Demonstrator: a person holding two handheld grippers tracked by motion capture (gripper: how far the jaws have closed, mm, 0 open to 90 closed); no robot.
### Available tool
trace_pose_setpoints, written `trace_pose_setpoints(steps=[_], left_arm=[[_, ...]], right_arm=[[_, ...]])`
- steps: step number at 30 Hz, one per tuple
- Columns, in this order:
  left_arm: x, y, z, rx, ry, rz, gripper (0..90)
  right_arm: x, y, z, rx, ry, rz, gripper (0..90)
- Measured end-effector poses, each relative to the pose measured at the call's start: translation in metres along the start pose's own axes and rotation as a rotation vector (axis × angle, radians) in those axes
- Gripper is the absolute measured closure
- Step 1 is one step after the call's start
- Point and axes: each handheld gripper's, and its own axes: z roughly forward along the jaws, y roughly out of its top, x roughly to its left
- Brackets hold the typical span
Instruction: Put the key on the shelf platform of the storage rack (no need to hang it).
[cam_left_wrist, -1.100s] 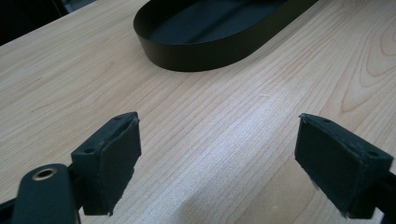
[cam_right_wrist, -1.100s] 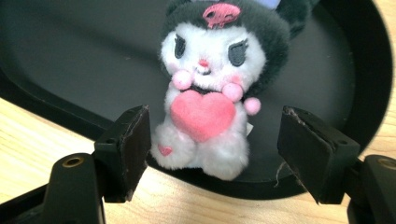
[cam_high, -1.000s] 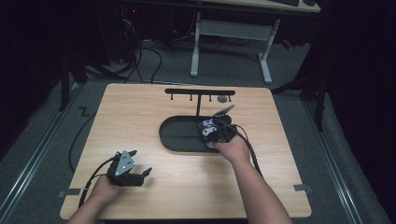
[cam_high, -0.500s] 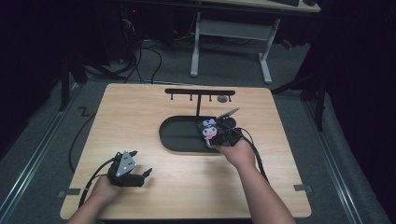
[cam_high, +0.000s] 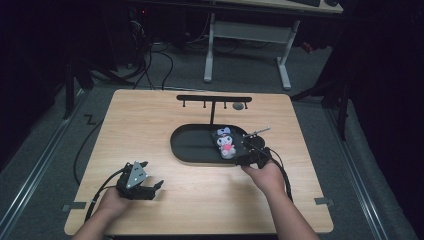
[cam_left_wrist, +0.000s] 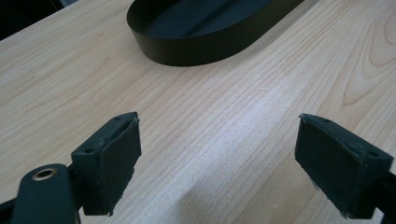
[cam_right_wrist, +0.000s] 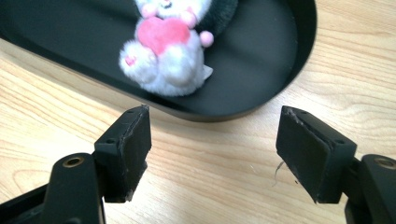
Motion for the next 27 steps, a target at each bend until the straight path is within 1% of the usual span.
trace_pose_setpoints(steps=[1,3,4,5,7,8,9,11,12,13,15,16,17,18,19,20,21,22,24,25,26,27], left_arm=[[0.0,0.0,0.0,0.0,0.0,0.0,15.4],[0.0,0.0,0.0,0.001,0.001,0.002,15.4],[0.0,0.0,0.0,0.001,0.001,0.003,15.4],[0.0,0.0,0.0,0.001,0.001,0.003,15.4],[0.0,0.0,0.0,0.003,0.001,0.004,15.4],[0.0,0.0,0.0,0.003,0.001,0.004,15.4],[0.0,0.0,0.0,0.003,0.001,0.004,15.4],[0.0,0.0,0.0,0.002,0.002,0.006,15.4],[-0.001,0.0,0.0,0.003,0.001,0.005,15.4],[-0.001,0.0,0.0,0.004,0.002,0.005,15.4],[-0.001,0.0,0.0,0.002,0.002,0.005,15.4],[-0.001,0.0,0.0,0.002,0.002,0.005,15.4],[-0.001,0.0,0.0,0.003,0.003,0.005,15.4],[-0.001,0.0,0.0,0.003,0.003,0.005,15.4],[-0.001,0.0,0.0,0.003,0.003,0.005,15.4],[-0.001,0.0,0.0,0.004,0.003,0.006,15.4],[-0.001,0.0,0.0,0.004,0.003,0.006,15.4],[-0.001,0.0,0.0,0.003,0.002,0.006,15.4],[0.0,0.0,0.0,0.005,0.002,0.004,15.4],[0.0,0.0,0.0,0.005,0.002,0.004,15.4],[0.0,0.0,0.0,0.005,0.002,0.004,15.4],[-0.001,0.0,0.0,0.004,0.003,0.005,15.4]], right_arm=[[0.0,0.0,0.0,0.0,0.0,0.0,27.0],[-0.003,-0.006,-0.002,-0.017,0.002,0.006,27.0],[-0.006,-0.012,-0.003,-0.04,-0.006,-0.001,27.5],[-0.006,-0.012,-0.003,-0.04,-0.006,-0.001,27.5],[-0.009,-0.019,-0.005,-0.074,-0.004,-0.013,27.8],[-0.01,-0.023,-0.005,-0.085,-0.003,-0.011,27.8],[-0.012,-0.032,-0.007,-0.11,0.002,-0.006,27.3],[-0.012,-0.041,-0.008,-0.137,-0.004,-0.02,26.0],[-0.012,-0.041,-0.008,-0.137,-0.004,-0.02,26.0],[-0.013,-0.05,-0.009,-0.161,-0.007,-0.021,25.7],[-0.014,-0.059,-0.009,-0.193,-0.014,-0.028,24.9],[-0.014,-0.059,-0.009,-0.193,-0.014,-0.028,24.9],[-0.013,-0.068,-0.009,-0.211,-0.021,-0.026,24.4],[-0.014,-0.072,-0.008,-0.225,-0.02,-0.027,24.3],[-0.014,-0.072,-0.008,-0.225,-0.02,-0.027,24.3],[-0.014,-0.082,-0.008,-0.251,-0.007,-0.012,24.0],[-0.014,-0.082,-0.008,-0.251,-0.007,-0.012,24.0],[-0.013,-0.093,-0.008,-0.283,0.014,-0.006,23.2],[-0.01,-0.103,-0.008,-0.309,0.014,-0.013,23.1],[-0.01,-0.103,-0.008,-0.309,0.014,-0.013,23.1],[-0.008,-0.114,-0.007,-0.335,0.022,-0.007,23.0],[-0.008,-0.114,-0.007,-0.335,0.022,-0.007,23.0]])
